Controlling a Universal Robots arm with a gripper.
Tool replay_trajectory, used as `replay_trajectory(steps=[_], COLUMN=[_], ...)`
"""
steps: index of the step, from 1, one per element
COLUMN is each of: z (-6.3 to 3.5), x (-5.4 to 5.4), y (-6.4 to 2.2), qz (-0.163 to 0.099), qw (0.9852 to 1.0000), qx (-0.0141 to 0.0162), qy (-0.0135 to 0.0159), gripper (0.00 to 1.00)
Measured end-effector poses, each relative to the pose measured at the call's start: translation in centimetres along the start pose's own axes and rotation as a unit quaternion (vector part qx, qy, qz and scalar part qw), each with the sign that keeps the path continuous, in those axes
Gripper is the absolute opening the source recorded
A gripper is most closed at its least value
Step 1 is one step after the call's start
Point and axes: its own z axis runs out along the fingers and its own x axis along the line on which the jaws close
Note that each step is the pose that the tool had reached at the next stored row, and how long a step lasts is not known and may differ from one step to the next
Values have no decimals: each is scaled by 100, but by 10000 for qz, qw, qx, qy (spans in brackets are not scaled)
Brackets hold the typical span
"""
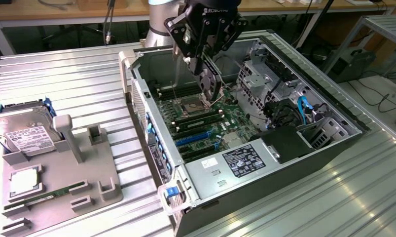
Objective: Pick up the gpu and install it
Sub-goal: 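Pick up the gpu and move the gpu toward the slot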
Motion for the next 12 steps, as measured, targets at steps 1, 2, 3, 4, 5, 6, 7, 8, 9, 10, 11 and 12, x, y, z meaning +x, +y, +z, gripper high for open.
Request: replay_trajectory(steps=[1,2,3,4,5,6,7,8,9,10,11,12], z=[0,1,1,2,4,5,5,5,6,6,7,7], x=[-13,-30,-45,-128,-173,-221,-239,-250,-265,-285,-302,-319], y=[0,-1,-1,-4,-6,-7,-7,-8,-8,-8,-9,-10], qz=[0,0,0,0,0,0,0,0,0,0,0,0], qw=[10000,10000,10000,10000,10000,10000,10000,10000,10000,10000,10000,10000], qx=[0,0,0,0,0,0,0,0,0,0,0,0], qy=[0,0,0,0,0,0,0,0,-1,-1,-1,-1], gripper=[27,27,27,27,27,27,27,27,27,27,27,27])
